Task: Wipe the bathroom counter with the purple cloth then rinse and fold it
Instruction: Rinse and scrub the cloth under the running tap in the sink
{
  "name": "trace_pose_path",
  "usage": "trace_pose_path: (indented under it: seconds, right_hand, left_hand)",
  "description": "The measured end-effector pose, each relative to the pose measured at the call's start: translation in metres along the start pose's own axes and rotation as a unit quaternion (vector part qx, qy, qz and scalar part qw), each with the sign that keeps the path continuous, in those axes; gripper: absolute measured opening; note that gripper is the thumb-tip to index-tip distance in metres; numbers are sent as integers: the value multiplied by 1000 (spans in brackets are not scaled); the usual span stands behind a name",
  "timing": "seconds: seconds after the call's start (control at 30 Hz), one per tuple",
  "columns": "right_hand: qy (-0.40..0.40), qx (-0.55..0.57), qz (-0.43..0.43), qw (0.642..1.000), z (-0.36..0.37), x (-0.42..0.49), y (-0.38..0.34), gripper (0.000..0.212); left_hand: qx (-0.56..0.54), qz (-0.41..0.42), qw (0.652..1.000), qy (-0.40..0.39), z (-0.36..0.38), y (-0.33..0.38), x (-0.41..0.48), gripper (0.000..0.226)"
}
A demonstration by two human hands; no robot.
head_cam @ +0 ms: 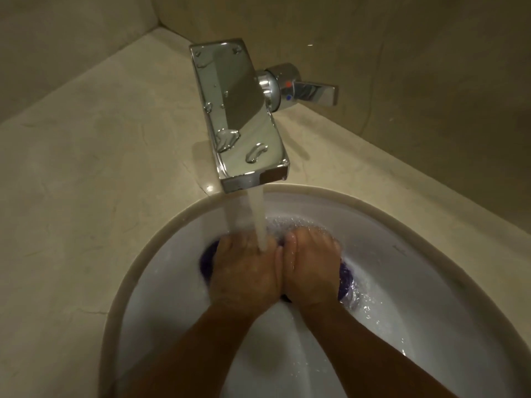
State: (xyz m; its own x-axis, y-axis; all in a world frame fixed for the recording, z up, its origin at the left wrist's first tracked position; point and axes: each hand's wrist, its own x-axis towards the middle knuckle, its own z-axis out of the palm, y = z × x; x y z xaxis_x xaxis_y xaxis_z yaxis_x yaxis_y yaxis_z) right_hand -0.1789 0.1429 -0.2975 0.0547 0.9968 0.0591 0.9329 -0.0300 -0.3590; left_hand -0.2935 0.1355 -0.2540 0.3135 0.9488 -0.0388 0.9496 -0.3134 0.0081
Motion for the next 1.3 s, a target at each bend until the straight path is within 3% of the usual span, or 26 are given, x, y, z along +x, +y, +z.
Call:
trace_pose_path:
  seconds: [0.17, 0.3, 0.4, 0.5, 0.57, 0.67, 0.83, 0.87, 1.03, 1.17, 1.3]
  right_hand:
    - [-14, 18, 0, 1000, -2, -1, -2, 44]
    - [-28, 68, -14, 997, -6, -2, 0, 49]
    - [58, 208, -39, 976, -33, -10, -9, 37]
    - [142, 316, -49, 937, -63, -13, -28, 29]
    - [153, 312, -56, 936, -69, -16, -31, 34]
    - [142, 292, 7, 946, -55, -20, -18, 43]
    - [65, 259, 83, 960, -18, -33, -7, 21]
    - [61, 248, 82, 963, -12, -36, -6, 25]
    - [50, 160, 39, 985, 1, -31, -2, 37]
    - [87, 117, 51, 988, 3, -23, -3, 33]
    - [35, 52, 39, 997, 6, -12, 1, 30]
  left_hand:
    - [-6, -20, 992, 126, 6, 2, 2, 18]
    - [-24, -40, 990, 132, 16, -3, -9, 32]
    - [-49, -71, 980, 181, 2, -8, -23, 35]
    - [-89, -23, 962, 256, -22, -21, -35, 35]
    - [-88, -3, 966, 245, -31, -28, -41, 40]
    - [-95, 12, 978, 183, -28, -27, -41, 44]
    - [-112, 28, 989, 94, 2, -19, -39, 51]
    - [-101, 29, 991, 82, 8, -20, -39, 53]
    - [-82, 34, 989, 115, 26, -18, -37, 45]
    - [-61, 1, 995, 78, 21, -12, -30, 32]
    - [-40, -9, 997, 70, 22, -9, -24, 29]
